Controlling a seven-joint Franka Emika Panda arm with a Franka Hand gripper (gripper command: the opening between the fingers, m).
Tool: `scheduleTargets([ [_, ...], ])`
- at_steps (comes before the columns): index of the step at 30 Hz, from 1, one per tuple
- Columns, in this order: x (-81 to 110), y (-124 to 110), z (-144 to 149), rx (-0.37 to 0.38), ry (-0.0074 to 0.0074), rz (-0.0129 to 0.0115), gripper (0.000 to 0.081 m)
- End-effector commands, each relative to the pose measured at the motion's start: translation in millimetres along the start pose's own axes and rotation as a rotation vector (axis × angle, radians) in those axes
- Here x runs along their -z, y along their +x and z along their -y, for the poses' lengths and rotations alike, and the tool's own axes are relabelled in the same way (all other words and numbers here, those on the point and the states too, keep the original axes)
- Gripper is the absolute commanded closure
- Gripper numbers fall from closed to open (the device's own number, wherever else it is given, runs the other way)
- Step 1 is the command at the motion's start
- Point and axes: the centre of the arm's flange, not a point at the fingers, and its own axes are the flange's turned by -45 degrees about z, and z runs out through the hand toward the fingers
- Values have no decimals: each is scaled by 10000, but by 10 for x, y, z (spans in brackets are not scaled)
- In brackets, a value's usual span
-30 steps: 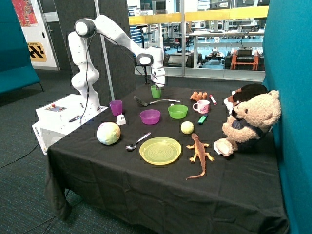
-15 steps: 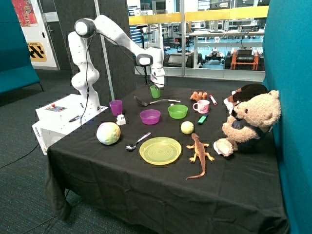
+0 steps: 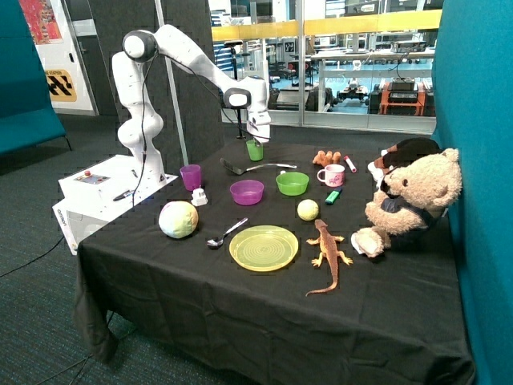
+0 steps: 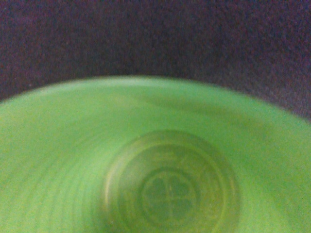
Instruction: Match the cups with the appropriate bowls
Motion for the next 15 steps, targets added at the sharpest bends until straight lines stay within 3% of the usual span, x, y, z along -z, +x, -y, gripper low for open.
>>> scheduleTargets([
  [1, 18, -13, 12, -138, -30, -16, 808],
  [15, 153, -108, -151, -314, -29, -16, 808],
])
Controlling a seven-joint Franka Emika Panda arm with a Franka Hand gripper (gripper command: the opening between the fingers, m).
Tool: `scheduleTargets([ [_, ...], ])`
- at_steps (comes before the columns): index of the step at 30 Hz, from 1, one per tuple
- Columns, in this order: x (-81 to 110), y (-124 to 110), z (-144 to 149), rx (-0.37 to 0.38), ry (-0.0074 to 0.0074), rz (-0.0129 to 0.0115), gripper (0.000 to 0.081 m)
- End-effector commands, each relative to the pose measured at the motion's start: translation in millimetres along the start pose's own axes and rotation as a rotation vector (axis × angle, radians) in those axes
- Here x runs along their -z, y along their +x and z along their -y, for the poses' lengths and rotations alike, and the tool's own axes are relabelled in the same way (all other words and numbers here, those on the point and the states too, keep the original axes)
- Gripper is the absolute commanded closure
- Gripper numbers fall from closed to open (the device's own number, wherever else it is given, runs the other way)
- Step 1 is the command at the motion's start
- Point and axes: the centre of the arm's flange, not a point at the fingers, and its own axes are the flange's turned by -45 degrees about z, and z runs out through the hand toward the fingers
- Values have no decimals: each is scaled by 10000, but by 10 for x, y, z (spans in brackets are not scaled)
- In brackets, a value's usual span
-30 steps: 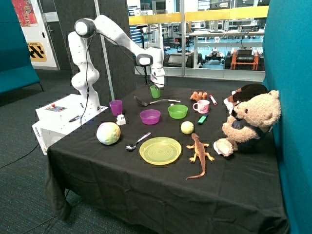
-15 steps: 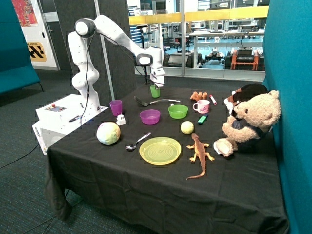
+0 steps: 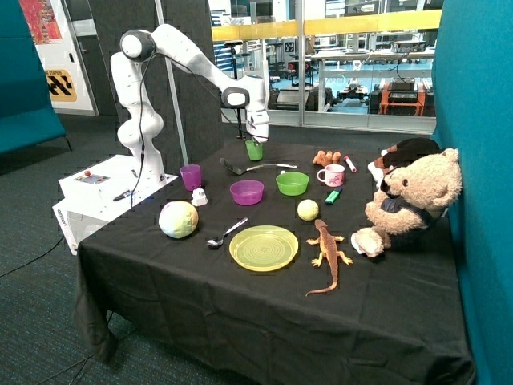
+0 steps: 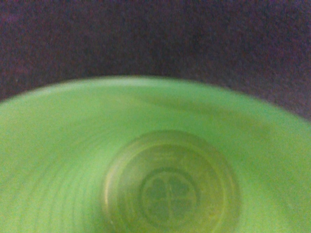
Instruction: Match the cups with the appropriate bowls
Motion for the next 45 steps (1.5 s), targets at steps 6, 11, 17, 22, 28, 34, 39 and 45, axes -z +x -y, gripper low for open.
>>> scheduleTargets([
  [6, 203, -27, -149, -54, 43, 61, 808],
  [11, 308, -11, -218, -136, 43, 61, 808],
  [17, 480, 27, -393, -346, 43, 62, 808],
  [22, 613, 70, -606, -710, 41, 62, 808],
  [28, 719, 87, -845, -1255, 40, 64, 808],
  [34, 767, 43, -1098, -2237, 37, 66, 808],
  [39, 805, -58, -1300, -3488, 32, 68, 808],
  [45, 810, -144, -1453, -4520, 29, 70, 808],
])
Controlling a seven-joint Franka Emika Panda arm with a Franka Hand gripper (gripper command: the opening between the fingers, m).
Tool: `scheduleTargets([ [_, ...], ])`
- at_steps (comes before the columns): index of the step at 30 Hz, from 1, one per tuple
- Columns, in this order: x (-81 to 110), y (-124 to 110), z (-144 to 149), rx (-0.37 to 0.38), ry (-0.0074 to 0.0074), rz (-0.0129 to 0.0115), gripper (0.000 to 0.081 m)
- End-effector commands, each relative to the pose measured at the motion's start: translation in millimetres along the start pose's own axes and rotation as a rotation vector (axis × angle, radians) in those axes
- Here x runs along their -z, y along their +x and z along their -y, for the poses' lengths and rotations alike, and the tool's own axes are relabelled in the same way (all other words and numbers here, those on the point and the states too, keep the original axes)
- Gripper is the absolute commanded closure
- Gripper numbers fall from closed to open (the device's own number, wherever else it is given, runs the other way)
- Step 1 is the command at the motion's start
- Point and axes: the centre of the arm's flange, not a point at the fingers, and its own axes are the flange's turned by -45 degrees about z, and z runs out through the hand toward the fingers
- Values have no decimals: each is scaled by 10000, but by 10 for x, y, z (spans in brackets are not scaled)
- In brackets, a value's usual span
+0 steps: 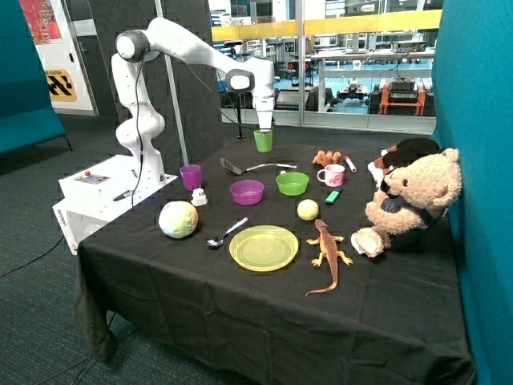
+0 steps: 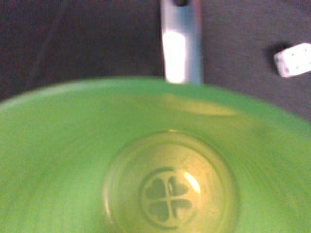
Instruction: Match the cups with the appropriate bowls
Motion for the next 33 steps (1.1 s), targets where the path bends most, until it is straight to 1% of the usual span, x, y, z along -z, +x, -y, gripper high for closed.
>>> scheduleTargets([
  [1, 52, -28, -338, -1739, -22, 26, 808],
  [2, 50, -32, -371, -2004, -22, 26, 808],
  [4, 49, -35, -412, -2119, -23, 26, 808],
  [5, 49, -32, -439, -2302, -23, 25, 808],
  [8, 56, -2, -601, -3326, -24, 24, 808],
  [9, 57, 4, -630, -3326, -24, 24, 808],
  [10, 56, 13, -669, -3573, -24, 24, 808],
  [11, 56, 19, -693, -3618, -25, 24, 808],
  [15, 59, 44, -850, -4533, -26, 23, 808],
  [25, 69, 89, -1020, -5041, -26, 22, 808],
  [30, 65, 157, -1088, -5314, -27, 22, 808],
  [32, 61, 191, -1128, -5238, -27, 22, 808],
  [33, 61, 203, -1143, -5421, -27, 22, 808],
])
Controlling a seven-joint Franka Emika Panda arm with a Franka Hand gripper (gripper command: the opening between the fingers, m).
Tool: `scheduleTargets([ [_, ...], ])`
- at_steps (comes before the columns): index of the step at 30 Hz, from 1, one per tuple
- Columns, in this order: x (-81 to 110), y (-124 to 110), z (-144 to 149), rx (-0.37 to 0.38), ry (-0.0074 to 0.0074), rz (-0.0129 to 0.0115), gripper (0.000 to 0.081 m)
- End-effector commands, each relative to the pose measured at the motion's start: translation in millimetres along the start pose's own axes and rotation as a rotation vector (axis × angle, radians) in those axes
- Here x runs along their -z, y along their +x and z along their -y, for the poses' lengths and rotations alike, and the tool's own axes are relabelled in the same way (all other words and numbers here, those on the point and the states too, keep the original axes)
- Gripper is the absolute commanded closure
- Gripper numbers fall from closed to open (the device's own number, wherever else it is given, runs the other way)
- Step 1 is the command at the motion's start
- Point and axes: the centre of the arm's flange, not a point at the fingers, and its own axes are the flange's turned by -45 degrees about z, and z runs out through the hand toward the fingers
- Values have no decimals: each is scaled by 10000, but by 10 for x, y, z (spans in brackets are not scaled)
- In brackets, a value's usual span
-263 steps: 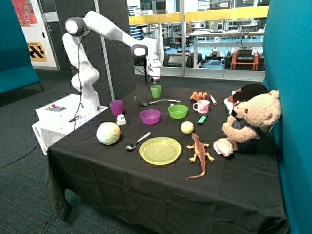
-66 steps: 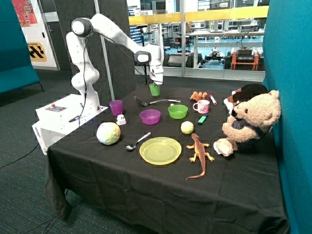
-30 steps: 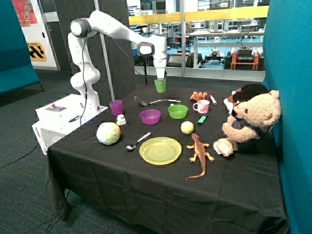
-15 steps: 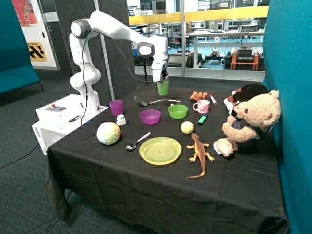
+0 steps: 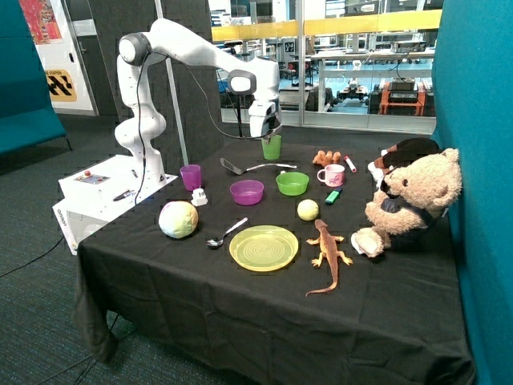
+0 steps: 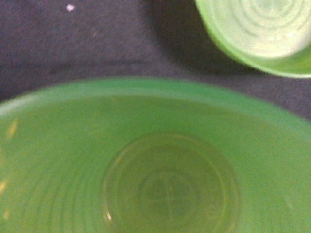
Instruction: Match the cups with the appropriate bowls
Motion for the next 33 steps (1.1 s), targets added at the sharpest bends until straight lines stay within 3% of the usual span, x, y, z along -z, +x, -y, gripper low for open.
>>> scheduleTargets([
  [1, 0, 188, -115, -627, -1, 17, 808],
  [13, -1, 382, -348, -824, -1, 17, 808],
  [26, -98, 354, -671, -1334, -2, 17, 808],
  [33, -62, 573, -723, -1106, -1, 17, 808],
])
